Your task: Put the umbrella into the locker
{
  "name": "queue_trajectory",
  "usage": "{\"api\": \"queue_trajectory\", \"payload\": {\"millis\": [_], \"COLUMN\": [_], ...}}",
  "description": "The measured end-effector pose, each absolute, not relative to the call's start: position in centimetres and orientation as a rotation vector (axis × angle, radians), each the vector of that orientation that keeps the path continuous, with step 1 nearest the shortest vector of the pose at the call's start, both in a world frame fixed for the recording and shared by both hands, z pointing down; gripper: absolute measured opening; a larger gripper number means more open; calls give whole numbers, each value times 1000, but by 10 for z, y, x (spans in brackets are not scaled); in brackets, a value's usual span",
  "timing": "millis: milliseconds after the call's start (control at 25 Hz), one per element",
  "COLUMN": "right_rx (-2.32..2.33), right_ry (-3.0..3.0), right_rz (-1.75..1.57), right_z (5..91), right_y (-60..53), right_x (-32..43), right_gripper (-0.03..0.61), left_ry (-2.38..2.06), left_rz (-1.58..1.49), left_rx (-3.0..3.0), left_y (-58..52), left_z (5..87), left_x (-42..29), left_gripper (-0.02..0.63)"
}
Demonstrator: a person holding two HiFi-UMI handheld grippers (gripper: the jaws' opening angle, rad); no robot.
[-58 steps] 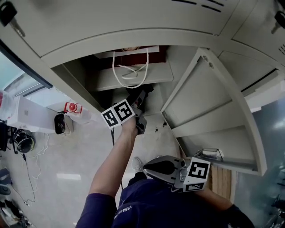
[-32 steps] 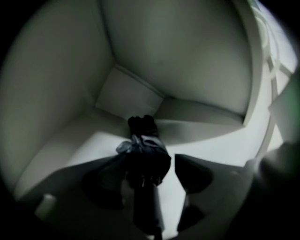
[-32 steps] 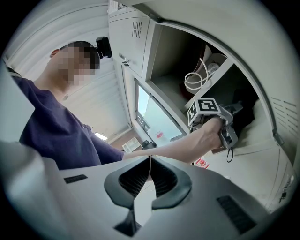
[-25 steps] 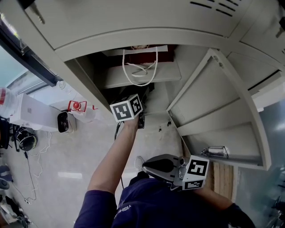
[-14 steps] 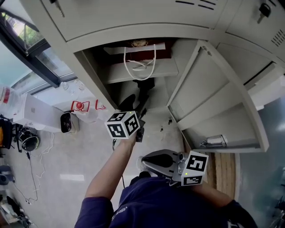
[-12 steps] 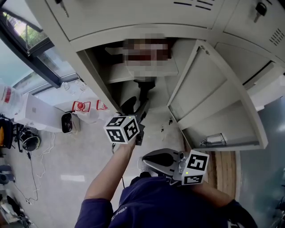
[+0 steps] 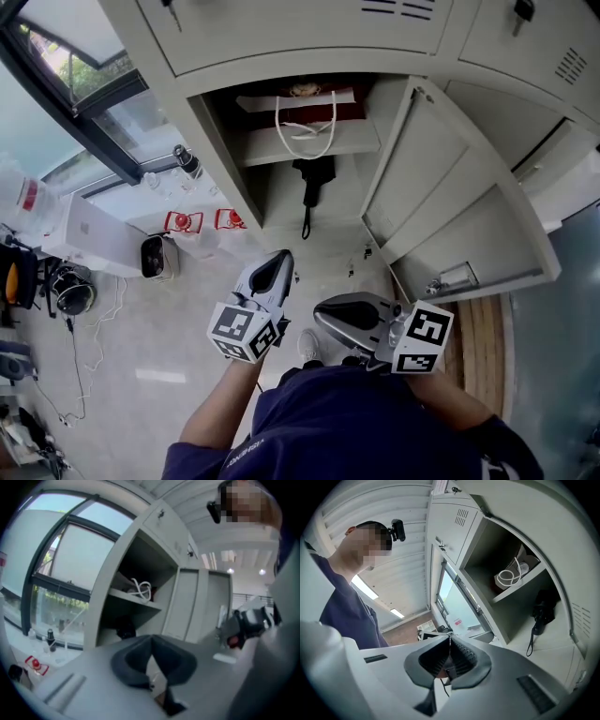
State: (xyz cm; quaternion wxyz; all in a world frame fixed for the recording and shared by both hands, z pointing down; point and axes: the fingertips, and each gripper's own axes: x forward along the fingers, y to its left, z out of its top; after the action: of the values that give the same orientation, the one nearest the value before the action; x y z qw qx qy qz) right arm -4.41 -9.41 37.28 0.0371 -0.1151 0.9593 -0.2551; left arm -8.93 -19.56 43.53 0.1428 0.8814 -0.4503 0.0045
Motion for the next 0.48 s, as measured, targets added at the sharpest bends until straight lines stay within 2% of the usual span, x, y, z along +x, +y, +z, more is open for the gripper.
{"api": "queue_trajectory", "payload": {"millis": [480], "right_rx": [-551], "right_ry": [3005], "right_rz": [-687], "right_z": [379], "right_y": [-127], "right_x": [-37], "right_gripper": [8], "left_ry": [-1168], "left_rz": [-39], "left_rx": [2581], "left_y": [-141], "left_z": [432], "left_x": [-90], "left_gripper": [2]}}
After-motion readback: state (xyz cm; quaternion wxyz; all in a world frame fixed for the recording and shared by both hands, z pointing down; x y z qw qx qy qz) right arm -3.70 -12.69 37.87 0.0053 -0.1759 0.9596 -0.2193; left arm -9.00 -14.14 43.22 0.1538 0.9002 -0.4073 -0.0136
